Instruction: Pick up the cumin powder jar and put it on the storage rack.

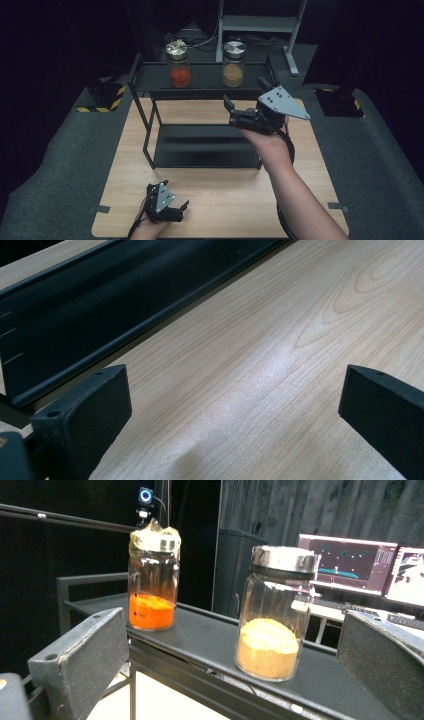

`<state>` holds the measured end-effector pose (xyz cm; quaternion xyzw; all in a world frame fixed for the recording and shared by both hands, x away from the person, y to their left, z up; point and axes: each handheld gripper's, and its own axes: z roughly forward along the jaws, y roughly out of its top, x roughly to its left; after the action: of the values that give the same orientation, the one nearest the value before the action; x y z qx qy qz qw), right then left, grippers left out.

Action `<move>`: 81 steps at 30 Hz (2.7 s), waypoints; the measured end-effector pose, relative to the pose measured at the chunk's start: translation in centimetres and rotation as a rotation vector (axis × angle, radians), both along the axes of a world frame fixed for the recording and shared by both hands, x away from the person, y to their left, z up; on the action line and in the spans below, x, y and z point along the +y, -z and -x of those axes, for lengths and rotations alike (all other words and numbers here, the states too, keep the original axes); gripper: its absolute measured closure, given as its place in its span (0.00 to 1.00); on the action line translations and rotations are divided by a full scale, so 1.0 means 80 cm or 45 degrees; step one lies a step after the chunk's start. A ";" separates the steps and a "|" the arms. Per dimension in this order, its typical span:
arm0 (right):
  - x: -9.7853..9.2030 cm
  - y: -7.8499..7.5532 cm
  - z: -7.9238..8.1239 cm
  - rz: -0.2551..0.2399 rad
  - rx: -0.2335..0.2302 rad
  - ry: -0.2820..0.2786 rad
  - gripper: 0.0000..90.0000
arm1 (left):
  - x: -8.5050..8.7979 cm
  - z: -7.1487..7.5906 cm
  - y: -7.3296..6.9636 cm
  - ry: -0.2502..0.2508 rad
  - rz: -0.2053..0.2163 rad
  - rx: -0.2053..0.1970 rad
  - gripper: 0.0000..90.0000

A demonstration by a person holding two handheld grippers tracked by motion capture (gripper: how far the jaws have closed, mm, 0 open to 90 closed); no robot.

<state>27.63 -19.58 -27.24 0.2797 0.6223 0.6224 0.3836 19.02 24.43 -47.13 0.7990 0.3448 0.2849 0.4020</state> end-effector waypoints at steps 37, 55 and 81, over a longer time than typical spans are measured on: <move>-0.049 0.106 0.040 0.172 0.106 0.009 0.00 | -0.005 0.000 -0.001 -0.003 -0.028 -0.002 0.01; -0.075 0.195 0.059 0.269 0.264 0.052 0.00 | -0.008 0.002 -0.001 -0.004 -0.048 -0.009 0.01; -0.098 0.259 0.067 0.445 0.466 0.134 0.00 | -0.018 0.006 -0.001 0.008 -0.116 -0.037 0.01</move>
<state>22.26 -27.42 -47.97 0.3492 0.7641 0.4235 0.3388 18.55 22.97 -47.06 0.8133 0.3230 0.3107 0.3711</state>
